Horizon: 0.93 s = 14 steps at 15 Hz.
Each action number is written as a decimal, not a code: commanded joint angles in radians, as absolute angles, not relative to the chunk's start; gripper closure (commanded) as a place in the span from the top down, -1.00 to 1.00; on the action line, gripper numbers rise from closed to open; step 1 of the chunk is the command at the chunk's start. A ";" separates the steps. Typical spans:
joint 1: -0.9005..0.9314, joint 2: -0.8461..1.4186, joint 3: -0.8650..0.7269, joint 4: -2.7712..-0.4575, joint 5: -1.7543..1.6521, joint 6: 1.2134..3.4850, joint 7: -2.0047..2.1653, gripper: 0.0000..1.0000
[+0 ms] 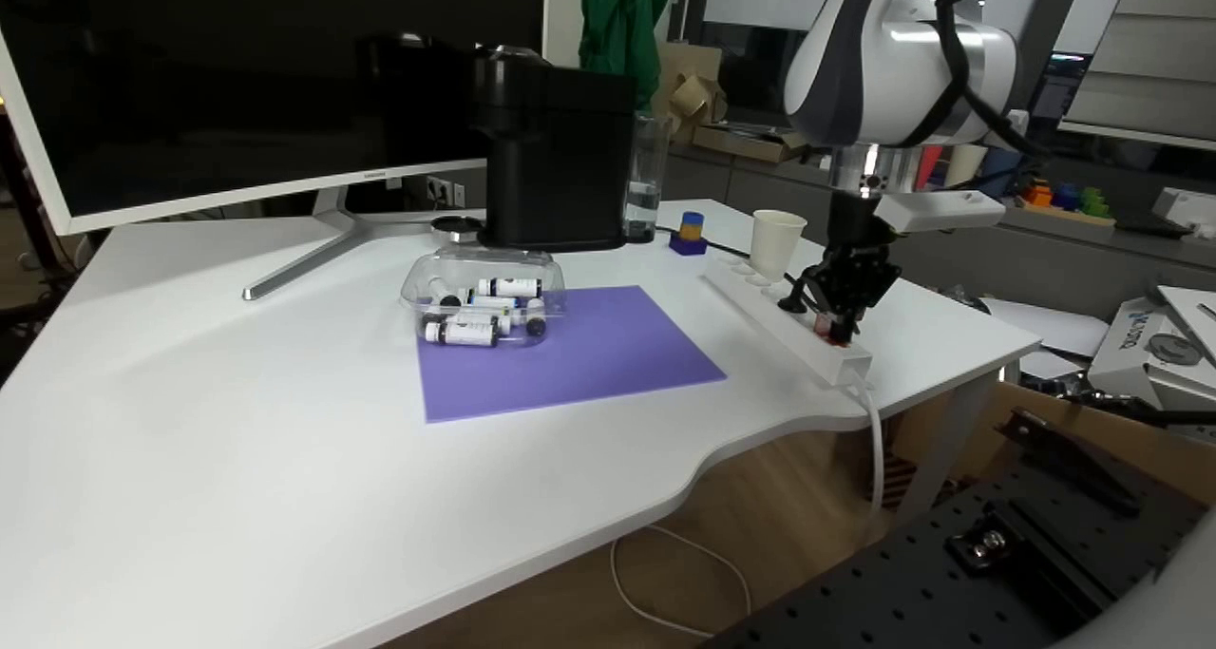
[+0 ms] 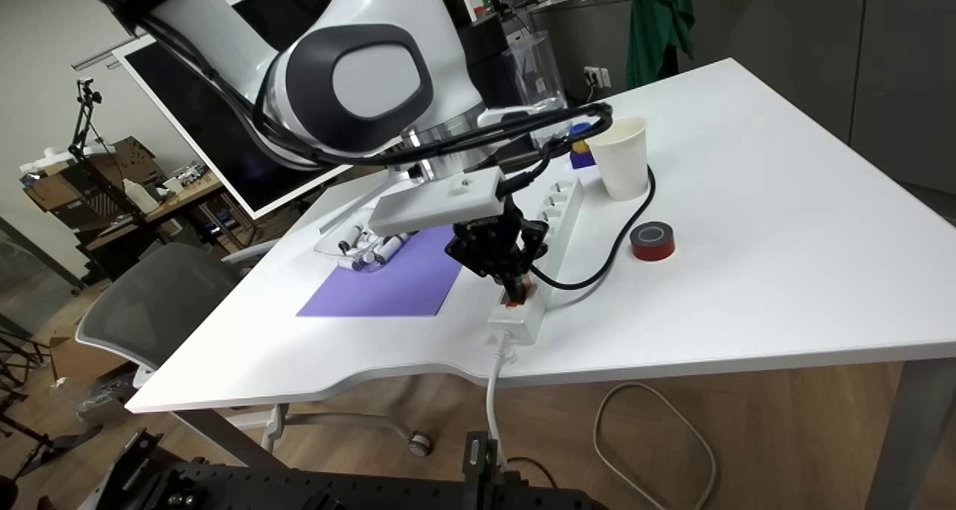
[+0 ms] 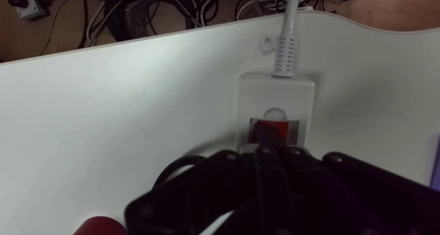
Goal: Turn on the white extension cable
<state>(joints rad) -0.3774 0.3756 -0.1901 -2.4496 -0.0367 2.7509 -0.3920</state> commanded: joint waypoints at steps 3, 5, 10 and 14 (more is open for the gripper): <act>-0.375 0.412 -0.180 -2.401 -0.030 2.710 -0.370 -1.00; -0.378 0.428 -0.178 -2.386 -0.027 2.696 -0.372 -1.00; -0.432 0.548 -0.146 -2.294 0.035 2.666 -0.424 -1.00; -0.454 0.562 -0.133 -2.262 0.079 2.603 -0.462 -1.00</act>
<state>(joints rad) -0.4287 0.4278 -0.1563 -2.3336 0.0452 2.5826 -0.4425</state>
